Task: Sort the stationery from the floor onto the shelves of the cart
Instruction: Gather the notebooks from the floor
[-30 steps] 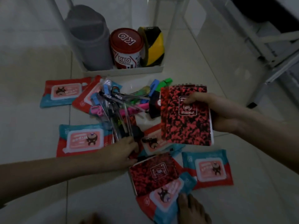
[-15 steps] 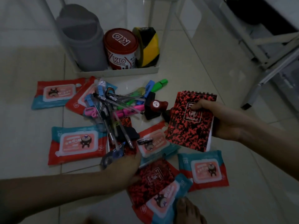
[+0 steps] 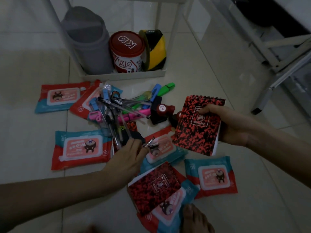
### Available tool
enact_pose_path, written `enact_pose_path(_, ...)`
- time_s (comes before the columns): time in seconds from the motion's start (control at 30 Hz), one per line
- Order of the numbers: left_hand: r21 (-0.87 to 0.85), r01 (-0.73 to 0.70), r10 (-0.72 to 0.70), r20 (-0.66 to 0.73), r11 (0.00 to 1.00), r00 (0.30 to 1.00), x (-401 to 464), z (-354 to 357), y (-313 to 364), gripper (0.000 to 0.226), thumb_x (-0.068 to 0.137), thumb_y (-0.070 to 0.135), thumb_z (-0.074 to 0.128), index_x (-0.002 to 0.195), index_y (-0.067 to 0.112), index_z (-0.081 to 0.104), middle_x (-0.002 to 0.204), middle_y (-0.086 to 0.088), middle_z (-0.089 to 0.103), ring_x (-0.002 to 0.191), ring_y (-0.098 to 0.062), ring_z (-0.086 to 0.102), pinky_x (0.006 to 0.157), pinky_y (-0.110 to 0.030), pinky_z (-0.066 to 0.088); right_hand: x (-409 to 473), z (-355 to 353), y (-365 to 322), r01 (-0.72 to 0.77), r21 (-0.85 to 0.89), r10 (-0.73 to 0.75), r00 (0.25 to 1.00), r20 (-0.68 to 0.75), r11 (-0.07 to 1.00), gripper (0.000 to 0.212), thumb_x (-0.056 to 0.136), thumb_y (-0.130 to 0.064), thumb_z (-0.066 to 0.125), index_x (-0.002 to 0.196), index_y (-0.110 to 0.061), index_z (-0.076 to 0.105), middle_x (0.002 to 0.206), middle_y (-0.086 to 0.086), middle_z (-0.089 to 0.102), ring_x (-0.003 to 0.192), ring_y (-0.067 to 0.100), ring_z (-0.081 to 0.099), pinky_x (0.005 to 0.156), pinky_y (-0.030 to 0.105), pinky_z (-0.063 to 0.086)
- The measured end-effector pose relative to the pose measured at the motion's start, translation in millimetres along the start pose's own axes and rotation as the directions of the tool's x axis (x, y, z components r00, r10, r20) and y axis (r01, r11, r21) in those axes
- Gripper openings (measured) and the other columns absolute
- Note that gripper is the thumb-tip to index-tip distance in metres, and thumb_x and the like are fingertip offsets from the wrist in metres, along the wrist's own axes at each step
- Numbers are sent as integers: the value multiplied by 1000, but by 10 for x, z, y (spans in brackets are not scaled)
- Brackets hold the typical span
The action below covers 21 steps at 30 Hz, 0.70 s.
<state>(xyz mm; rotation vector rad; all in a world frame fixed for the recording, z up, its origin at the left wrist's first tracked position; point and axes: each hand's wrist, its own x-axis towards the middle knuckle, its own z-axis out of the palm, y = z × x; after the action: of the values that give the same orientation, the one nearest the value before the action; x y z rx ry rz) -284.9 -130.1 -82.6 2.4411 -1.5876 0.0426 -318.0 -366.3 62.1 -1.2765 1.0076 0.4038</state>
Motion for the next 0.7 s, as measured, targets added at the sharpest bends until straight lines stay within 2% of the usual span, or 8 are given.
enact_pose_path(0.1, 26, -143, 142, 42, 989, 989, 26, -23, 36, 32, 71, 41, 49, 90, 16, 43, 77, 1, 63, 69, -12, 55, 55, -20, 45, -2, -20, 27, 1, -11, -2, 1000, -12, 1000, 9, 89, -14, 51, 96, -12, 57, 88, 7, 68, 76, 19, 62, 62, 32, 47)
enact_pose_path(0.23, -11, -63, 63, 357, 998, 932, -68, 142, 255, 91, 32, 76, 70, 95, 12, 52, 74, -1, 68, 61, -8, 65, 38, -13, 46, 7, -11, 54, -2, -26, 1, 1000, -23, 1000, 7, 89, -14, 50, 92, -13, 57, 85, 6, 67, 75, 18, 62, 61, 31, 45)
enact_pose_path(0.33, 26, 61, -66, 483, 998, 873, -67, 131, 397, 111, 5, 68, 76, 94, 2, 73, 72, -14, 70, 59, -17, 67, 39, -17, 48, 14, 11, 65, -10, -22, 10, 1000, -4, 1000, 8, 89, -14, 51, 93, -13, 58, 86, 7, 68, 75, 19, 62, 62, 32, 46)
enact_pose_path(0.37, 20, 87, -84, 511, 996, 855, -55, 72, 415, 112, 12, 64, 80, 102, -2, 70, 80, -19, 70, 67, -22, 68, 47, -20, 51, 15, 18, 67, -11, -21, 12, 1000, 3, 1000, 8, 89, -14, 51, 93, -13, 58, 86, 7, 68, 75, 19, 62, 64, 32, 47)
enact_pose_path(0.43, -82, 254, -159, 588, 964, 793, -44, 20, 388, 102, 58, 44, 80, 135, -8, 38, 120, -29, 53, 105, -33, 58, 82, -29, 52, 25, 22, 77, -13, -20, 13, 1000, 11, 1000, 9, 89, -14, 51, 94, -12, 58, 88, 8, 67, 76, 19, 62, 67, 33, 48)
enact_pose_path(0.5, -253, 450, -161, 698, 856, 698, -25, 74, 350, 72, 82, 26, 66, 138, 1, 28, 133, -17, 44, 121, -27, 46, 96, -32, 41, 37, 20, 92, -16, -26, 17, 1000, 15, 1000, 11, 89, -14, 50, 97, -12, 58, 90, 9, 67, 78, 20, 61, 69, 33, 48)
enact_pose_path(0.6, -444, 656, -93, 782, 610, 616, 10, 6, 323, 37, 86, 29, 63, 117, 12, 53, 118, 0, 55, 115, -16, 52, 88, -21, 40, 49, 12, 111, -24, -9, 24, 999, 35, 1000, 14, 89, -13, 49, 100, -11, 58, 92, 9, 67, 79, 20, 62, 68, 33, 48)
enact_pose_path(0.7, -597, 798, -81, 794, 76, 602, 89, -136, 216, 19, 85, 13, 62, 104, 13, 62, 104, 0, 66, 98, -17, 62, 96, -31, 49, 55, 6, 133, -18, 23, 17, 999, 35, 1000, 13, 89, -13, 49, 99, -11, 58, 91, 9, 67, 79, 21, 62, 69, 34, 48)
